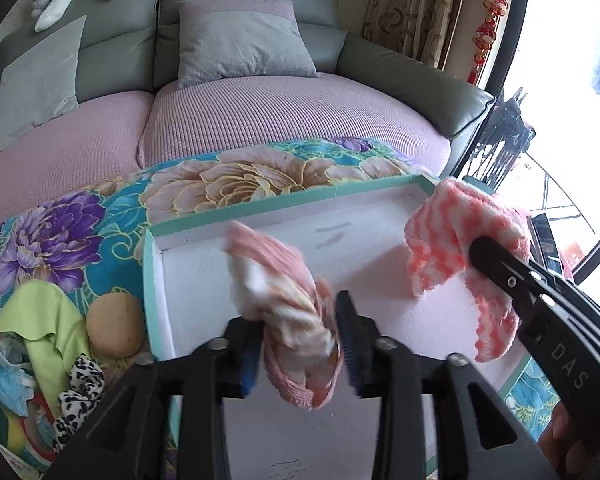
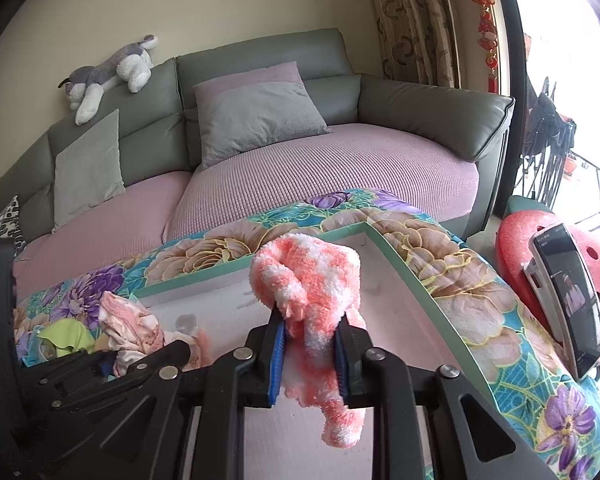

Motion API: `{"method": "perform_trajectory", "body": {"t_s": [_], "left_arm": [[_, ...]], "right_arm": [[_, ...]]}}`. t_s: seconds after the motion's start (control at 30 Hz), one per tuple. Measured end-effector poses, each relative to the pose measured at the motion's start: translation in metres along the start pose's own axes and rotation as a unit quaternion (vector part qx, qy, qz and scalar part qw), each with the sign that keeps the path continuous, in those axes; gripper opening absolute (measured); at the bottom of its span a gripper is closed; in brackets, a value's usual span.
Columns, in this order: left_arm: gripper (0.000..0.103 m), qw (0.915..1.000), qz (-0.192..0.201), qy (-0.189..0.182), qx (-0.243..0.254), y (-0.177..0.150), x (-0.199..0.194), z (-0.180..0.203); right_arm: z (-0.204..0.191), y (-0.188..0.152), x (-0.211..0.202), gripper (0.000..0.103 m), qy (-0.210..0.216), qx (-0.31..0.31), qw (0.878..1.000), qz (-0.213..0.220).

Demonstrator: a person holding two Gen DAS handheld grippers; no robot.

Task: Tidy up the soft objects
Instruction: 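Open both grippers to drop the pink cloth and striped hat into the tray, then move both grippers back toward the remaining pile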

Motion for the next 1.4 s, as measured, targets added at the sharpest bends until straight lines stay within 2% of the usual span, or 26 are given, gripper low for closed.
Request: {"method": "perform_trajectory", "body": {"t_s": [0.03,0.13,0.17,0.2,0.23,0.3,0.47,0.53,0.6,0.73,1.07,1.23,1.4], "left_arm": [[0.056,1.0000,0.003,0.004,0.000,0.002,-0.002,-0.001],[0.070,0.9999,0.007,0.011,-0.005,0.004,-0.006,-0.003],[0.073,0.9998,0.009,0.013,-0.008,0.004,-0.007,-0.005],[0.076,0.9998,0.011,0.015,-0.011,0.005,-0.009,-0.007],[0.078,0.9996,0.014,0.017,-0.014,0.005,-0.012,-0.009],[0.084,0.9993,0.022,0.024,-0.021,0.006,-0.019,-0.014],[0.094,0.9974,0.044,0.046,-0.035,0.008,-0.036,-0.027],[0.101,0.9966,0.046,0.056,-0.039,0.006,-0.040,-0.035],[0.101,0.9954,0.048,0.067,-0.048,0.002,-0.044,-0.042],[0.101,0.9919,0.053,0.086,-0.077,-0.008,-0.055,-0.061],[0.101,0.9800,0.078,0.138,-0.121,-0.037,-0.104,-0.105],[0.101,0.9732,0.076,0.167,-0.138,-0.059,-0.125,-0.128],[0.101,0.9626,0.072,0.202,-0.165,-0.085,-0.148,-0.161]], "right_arm": [[0.000,0.000,0.000,0.024,-0.001,0.001,1.000,-0.001],[0.001,0.000,0.001,0.027,-0.004,0.001,1.000,-0.008],[0.001,0.000,0.002,0.033,-0.007,0.002,1.000,-0.011],[0.001,0.000,0.002,0.051,-0.010,0.002,1.000,-0.013],[0.002,0.000,0.002,0.064,-0.019,0.004,1.000,-0.013],[0.006,0.000,0.000,0.074,-0.018,0.012,1.000,-0.010],[0.008,0.000,-0.002,0.086,-0.015,0.012,1.000,-0.022],[0.006,0.000,-0.002,0.097,-0.015,0.004,0.999,-0.029],[0.003,-0.001,-0.002,0.103,-0.016,-0.003,0.999,-0.035],[0.001,-0.004,-0.004,0.103,-0.030,-0.008,0.998,-0.046],[-0.018,-0.017,-0.013,0.103,-0.025,-0.027,0.997,-0.070],[-0.044,-0.025,-0.021,0.103,0.000,-0.051,0.996,-0.074],[-0.075,-0.030,-0.031,0.103,0.038,-0.069,0.994,-0.073]]}}
Point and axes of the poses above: each gripper's, at about its wrist camera, not at the fingertips, and x roughly the way its jaws point, z to its right, y to its top, the point moved 1 cm from there along x, roughly the way its jaws point, and after that the axes turned 5 degrees about y, right-handed, at the moved point
